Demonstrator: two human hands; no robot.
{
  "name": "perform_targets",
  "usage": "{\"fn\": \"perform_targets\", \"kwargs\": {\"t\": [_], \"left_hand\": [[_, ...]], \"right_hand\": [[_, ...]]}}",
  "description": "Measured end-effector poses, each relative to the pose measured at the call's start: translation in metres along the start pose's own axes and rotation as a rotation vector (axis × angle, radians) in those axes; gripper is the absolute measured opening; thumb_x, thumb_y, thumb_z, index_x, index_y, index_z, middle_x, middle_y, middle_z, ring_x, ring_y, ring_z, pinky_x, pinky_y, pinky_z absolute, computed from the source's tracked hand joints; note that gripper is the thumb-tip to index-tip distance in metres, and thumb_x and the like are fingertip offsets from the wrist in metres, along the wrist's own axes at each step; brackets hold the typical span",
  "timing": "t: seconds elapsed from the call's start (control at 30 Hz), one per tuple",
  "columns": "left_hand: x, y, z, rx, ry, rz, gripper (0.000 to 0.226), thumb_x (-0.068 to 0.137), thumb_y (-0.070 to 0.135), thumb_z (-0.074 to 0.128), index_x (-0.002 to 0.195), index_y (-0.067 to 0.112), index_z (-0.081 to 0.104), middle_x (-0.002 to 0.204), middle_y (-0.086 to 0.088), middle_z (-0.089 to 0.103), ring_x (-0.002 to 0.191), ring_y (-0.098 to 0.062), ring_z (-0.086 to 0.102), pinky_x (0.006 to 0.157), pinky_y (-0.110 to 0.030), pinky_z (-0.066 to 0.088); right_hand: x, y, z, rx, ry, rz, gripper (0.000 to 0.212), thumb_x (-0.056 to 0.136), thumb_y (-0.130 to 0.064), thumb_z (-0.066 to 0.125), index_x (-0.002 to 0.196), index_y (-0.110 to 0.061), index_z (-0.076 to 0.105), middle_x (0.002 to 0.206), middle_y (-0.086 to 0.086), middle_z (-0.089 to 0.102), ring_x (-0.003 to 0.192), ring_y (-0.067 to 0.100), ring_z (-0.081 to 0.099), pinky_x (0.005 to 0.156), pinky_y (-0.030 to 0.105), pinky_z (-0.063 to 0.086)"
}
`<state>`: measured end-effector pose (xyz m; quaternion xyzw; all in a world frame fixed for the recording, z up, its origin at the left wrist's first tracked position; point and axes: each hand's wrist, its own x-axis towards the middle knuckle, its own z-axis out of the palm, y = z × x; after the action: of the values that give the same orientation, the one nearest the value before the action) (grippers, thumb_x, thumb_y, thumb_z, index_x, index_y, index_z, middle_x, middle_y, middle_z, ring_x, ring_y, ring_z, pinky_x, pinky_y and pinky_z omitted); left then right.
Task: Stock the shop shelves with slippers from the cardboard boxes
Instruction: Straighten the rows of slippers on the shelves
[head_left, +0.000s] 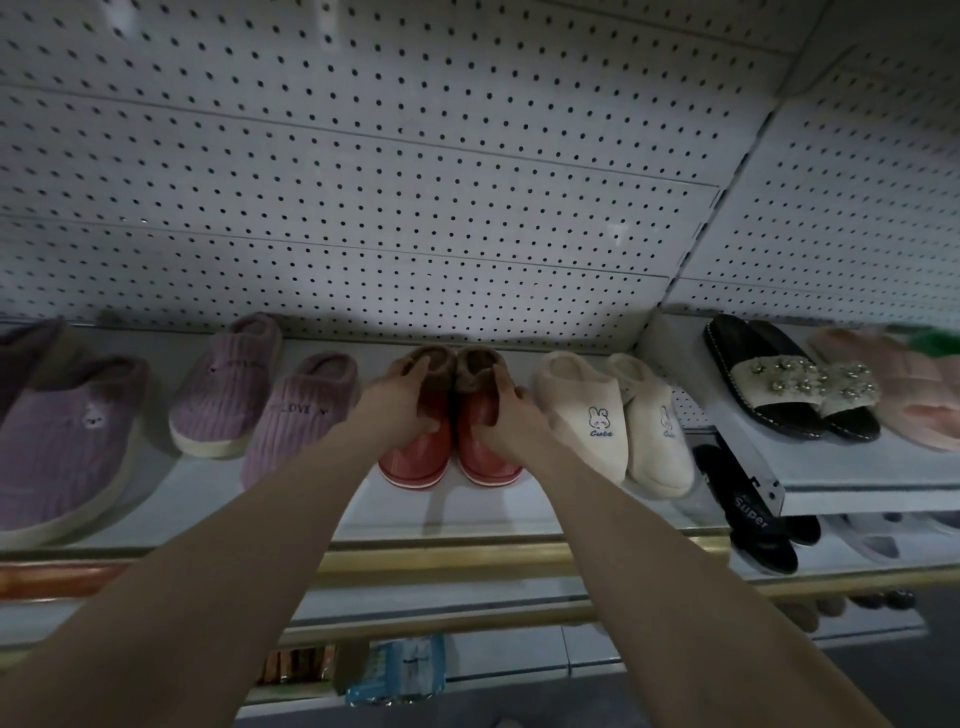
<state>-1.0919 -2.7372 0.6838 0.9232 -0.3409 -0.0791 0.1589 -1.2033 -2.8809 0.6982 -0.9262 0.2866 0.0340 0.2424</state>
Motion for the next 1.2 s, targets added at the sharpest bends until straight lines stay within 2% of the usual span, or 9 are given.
{"fn": "perform_targets", "kwargs": {"t": [0.17, 0.23, 0.3, 0.53, 0.7, 0.97, 1.2], "left_hand": [[0.000, -0.005, 0.005, -0.008, -0.058, -0.018, 0.124, 0.063, 0.043, 0.083, 0.156, 0.022, 0.003, 0.159, -0.008, 0.021, 0.123, -0.041, 0.048, 0.101, -0.043, 0.044], [-0.003, -0.005, 0.007, -0.014, -0.116, -0.013, 0.132, 0.062, 0.038, 0.085, 0.155, 0.025, -0.007, 0.157, -0.013, 0.026, 0.120, -0.042, 0.051, 0.101, -0.043, 0.044], [-0.006, -0.004, 0.008, -0.039, -0.151, -0.006, 0.132, 0.065, 0.030, 0.085, 0.154, 0.027, -0.012, 0.152, -0.020, 0.034, 0.113, -0.042, 0.057, 0.093, -0.040, 0.048], [-0.012, 0.002, 0.015, -0.024, -0.088, 0.008, 0.124, 0.065, 0.035, 0.082, 0.154, 0.033, -0.004, 0.158, -0.018, 0.013, 0.102, -0.044, 0.061, 0.086, -0.041, 0.051], [-0.017, 0.004, 0.019, -0.054, -0.072, -0.005, 0.124, 0.062, 0.040, 0.082, 0.153, 0.038, -0.001, 0.161, -0.010, -0.002, 0.103, -0.043, 0.061, 0.087, -0.044, 0.052], [-0.024, 0.004, 0.016, -0.096, -0.105, -0.014, 0.126, 0.061, 0.039, 0.083, 0.153, 0.040, -0.003, 0.161, -0.003, -0.013, 0.115, -0.042, 0.056, 0.093, -0.045, 0.050], [-0.027, -0.002, 0.018, -0.113, -0.120, 0.028, 0.134, 0.060, 0.033, 0.087, 0.152, 0.038, -0.011, 0.160, -0.003, -0.022, 0.115, -0.039, 0.058, 0.091, -0.039, 0.050]], "right_hand": [[0.005, 0.003, -0.006, 0.022, -0.023, -0.002, 0.085, 0.088, -0.037, 0.054, 0.155, -0.038, 0.001, 0.149, 0.013, 0.034, 0.126, 0.038, 0.050, 0.106, 0.044, 0.037], [0.006, 0.004, -0.006, 0.046, -0.033, 0.006, 0.087, 0.084, -0.040, 0.058, 0.154, -0.039, 0.006, 0.146, 0.013, 0.035, 0.124, 0.038, 0.053, 0.106, 0.042, 0.040], [0.006, 0.004, -0.005, 0.077, -0.027, 0.012, 0.087, 0.082, -0.044, 0.061, 0.152, -0.040, 0.010, 0.143, 0.012, 0.039, 0.122, 0.038, 0.054, 0.104, 0.042, 0.042], [0.000, 0.008, -0.002, 0.085, 0.003, 0.002, 0.079, 0.081, -0.046, 0.059, 0.147, -0.043, 0.016, 0.139, 0.010, 0.046, 0.123, 0.036, 0.053, 0.102, 0.041, 0.038], [-0.007, 0.011, -0.003, 0.066, -0.001, -0.007, 0.079, 0.083, -0.046, 0.059, 0.148, -0.044, 0.015, 0.142, 0.011, 0.044, 0.124, 0.037, 0.053, 0.103, 0.040, 0.037], [-0.018, 0.010, -0.002, 0.038, -0.010, -0.011, 0.086, 0.086, -0.043, 0.059, 0.153, -0.041, 0.006, 0.149, 0.013, 0.038, 0.127, 0.036, 0.050, 0.106, 0.039, 0.034], [-0.017, 0.010, 0.009, 0.019, 0.017, -0.013, 0.091, 0.087, -0.045, 0.055, 0.153, -0.043, -0.007, 0.159, 0.007, 0.026, 0.127, 0.036, 0.051, 0.105, 0.046, 0.035]]}}
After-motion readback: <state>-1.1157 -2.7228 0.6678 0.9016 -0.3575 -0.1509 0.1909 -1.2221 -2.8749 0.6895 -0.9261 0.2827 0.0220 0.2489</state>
